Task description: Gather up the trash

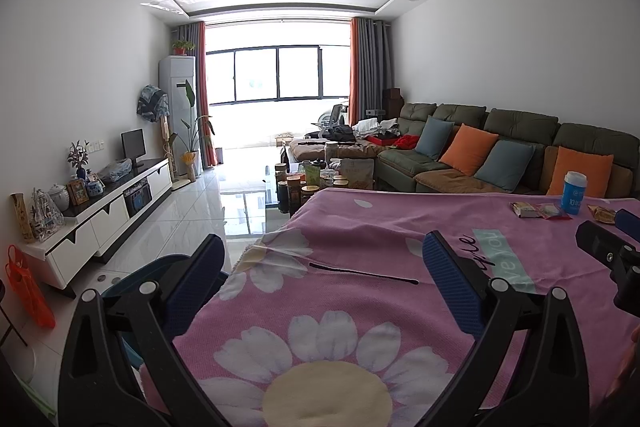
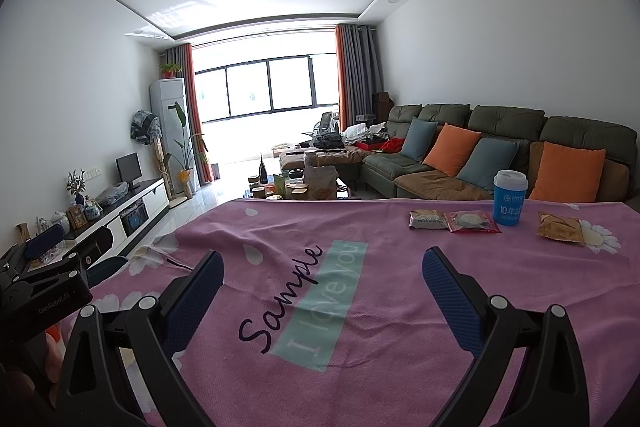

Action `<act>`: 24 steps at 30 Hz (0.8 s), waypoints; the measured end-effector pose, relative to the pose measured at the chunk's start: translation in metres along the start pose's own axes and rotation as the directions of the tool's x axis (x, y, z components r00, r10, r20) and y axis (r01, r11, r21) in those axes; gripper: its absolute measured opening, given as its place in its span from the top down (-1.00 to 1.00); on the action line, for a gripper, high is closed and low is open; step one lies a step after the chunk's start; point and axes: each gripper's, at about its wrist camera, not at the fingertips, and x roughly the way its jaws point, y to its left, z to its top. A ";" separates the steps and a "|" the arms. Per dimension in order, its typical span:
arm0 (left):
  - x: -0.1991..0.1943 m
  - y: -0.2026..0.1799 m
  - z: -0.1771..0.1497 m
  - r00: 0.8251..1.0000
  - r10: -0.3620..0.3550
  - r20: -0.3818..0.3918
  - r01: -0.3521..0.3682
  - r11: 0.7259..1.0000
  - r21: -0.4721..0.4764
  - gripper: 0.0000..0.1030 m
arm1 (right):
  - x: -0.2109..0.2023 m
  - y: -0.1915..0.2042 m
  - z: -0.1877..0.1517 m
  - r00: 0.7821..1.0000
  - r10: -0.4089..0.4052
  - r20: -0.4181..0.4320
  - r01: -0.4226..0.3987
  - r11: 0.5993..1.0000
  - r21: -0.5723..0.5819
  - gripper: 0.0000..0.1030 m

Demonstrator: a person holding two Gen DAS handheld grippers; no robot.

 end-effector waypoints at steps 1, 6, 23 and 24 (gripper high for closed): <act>0.000 0.000 0.000 1.000 0.000 -0.001 0.000 1.000 0.001 -0.89 | 0.000 0.000 0.000 1.000 -0.001 0.001 0.001 1.000 0.000 -0.87; 0.000 0.000 0.000 1.000 0.000 0.000 0.000 1.000 0.001 -0.89 | 0.000 0.000 0.000 1.000 -0.001 0.001 0.001 1.000 0.002 -0.87; 0.014 -0.009 0.000 0.997 -0.044 -0.064 0.045 0.999 0.025 -0.89 | 0.001 -0.007 -0.002 1.000 -0.011 -0.011 0.011 1.000 0.015 -0.87; 0.019 -0.009 0.001 0.995 -0.050 -0.086 0.052 0.998 0.025 -0.89 | 0.002 -0.010 -0.003 1.000 -0.013 -0.015 0.014 1.000 0.017 -0.87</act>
